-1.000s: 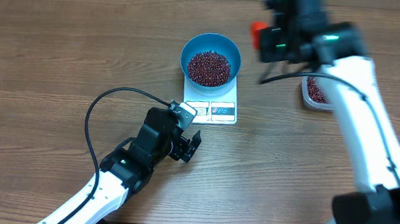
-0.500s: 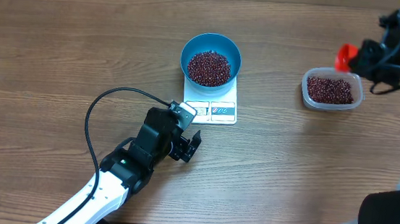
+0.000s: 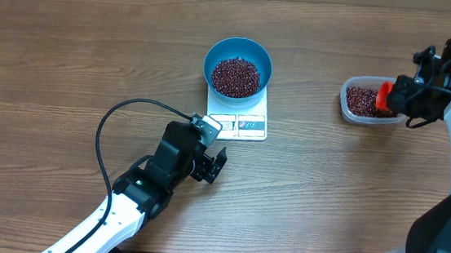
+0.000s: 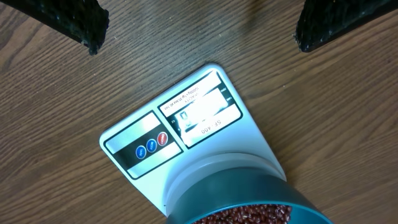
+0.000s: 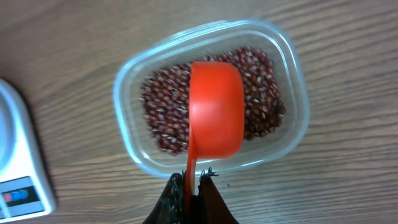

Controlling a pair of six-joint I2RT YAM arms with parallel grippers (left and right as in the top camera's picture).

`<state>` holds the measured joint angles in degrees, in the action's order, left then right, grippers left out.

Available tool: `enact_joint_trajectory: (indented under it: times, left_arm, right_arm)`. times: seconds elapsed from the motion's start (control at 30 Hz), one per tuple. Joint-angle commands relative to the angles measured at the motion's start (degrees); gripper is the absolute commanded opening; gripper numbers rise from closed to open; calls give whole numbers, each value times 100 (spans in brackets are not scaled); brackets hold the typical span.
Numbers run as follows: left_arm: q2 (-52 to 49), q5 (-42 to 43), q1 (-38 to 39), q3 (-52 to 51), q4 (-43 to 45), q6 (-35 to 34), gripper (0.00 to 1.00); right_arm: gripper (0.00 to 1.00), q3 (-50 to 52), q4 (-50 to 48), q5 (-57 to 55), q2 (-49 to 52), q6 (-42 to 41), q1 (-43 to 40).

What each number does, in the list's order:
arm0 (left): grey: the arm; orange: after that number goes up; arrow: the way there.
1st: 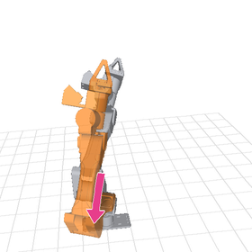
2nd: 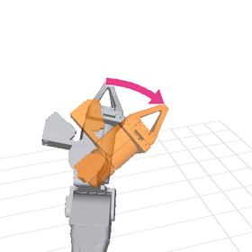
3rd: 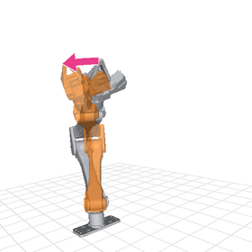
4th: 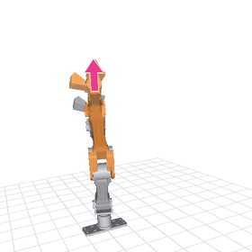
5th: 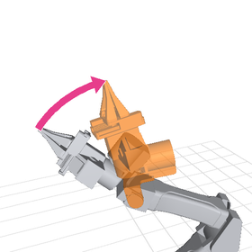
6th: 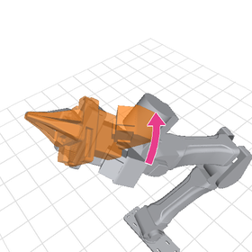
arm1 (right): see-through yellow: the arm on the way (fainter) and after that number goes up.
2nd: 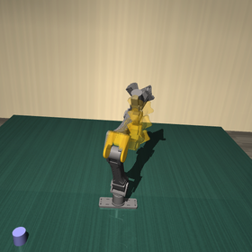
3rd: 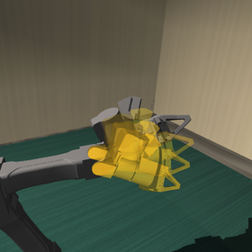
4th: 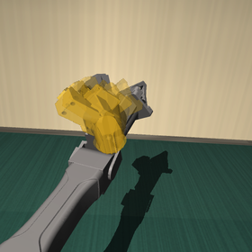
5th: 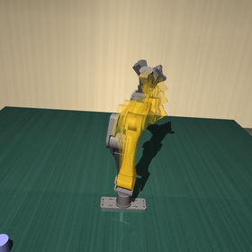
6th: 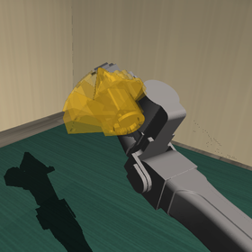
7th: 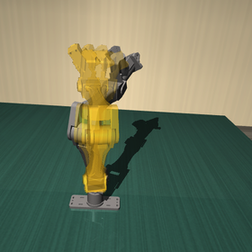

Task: Scoop item into bowl and weigh 150g on scale
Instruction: 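Move the right gripper with the empty scoop back to the bean tub, then dip the red scoop into the tub and scoop beans with the right gripper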

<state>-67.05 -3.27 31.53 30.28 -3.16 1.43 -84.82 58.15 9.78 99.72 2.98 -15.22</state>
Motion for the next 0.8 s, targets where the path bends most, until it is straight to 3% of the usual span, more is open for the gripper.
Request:
enact_joint_trajectory:
  times: [0.0, 0.47, 0.77]
  left_arm:
    - [-46, -11, 28, -31, 17, -76, 100]
    - [-46, -11, 26, -31, 17, -76, 99]
    - [-46, -11, 28, -31, 17, -76, 99]
  right_arm:
    - [4, 44, -92, -293, 234, 31, 9]
    - [4, 46, -240, -164, 844, -15, 9]
    - [4, 46, -221, 1110, 1202, -9, 9]
